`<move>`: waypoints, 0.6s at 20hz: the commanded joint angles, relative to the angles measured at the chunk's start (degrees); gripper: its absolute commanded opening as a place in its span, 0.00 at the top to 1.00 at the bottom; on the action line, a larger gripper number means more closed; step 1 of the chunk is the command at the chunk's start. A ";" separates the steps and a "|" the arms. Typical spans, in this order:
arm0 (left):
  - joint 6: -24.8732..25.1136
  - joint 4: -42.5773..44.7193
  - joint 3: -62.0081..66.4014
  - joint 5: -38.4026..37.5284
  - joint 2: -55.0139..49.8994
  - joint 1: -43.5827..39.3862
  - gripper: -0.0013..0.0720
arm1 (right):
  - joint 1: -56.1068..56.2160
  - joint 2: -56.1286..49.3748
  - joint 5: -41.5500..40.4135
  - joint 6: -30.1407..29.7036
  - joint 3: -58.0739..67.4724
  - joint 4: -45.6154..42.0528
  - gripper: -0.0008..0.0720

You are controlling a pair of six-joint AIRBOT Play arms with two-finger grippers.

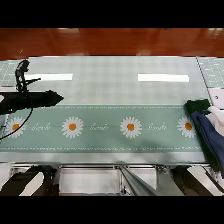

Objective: Fold the shirts.

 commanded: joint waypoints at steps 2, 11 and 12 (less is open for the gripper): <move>0.02 0.09 0.00 4.09 0.02 0.07 0.95 | -3.19 5.70 3.76 1.55 -11.06 -14.64 0.50; 1.05 0.07 7.87 11.37 -4.48 3.56 0.96 | 5.81 0.96 -3.54 1.53 -8.33 14.95 0.96; 1.05 0.07 12.09 10.86 -5.73 5.42 0.95 | 11.85 -1.11 -7.80 2.16 -5.66 19.61 0.96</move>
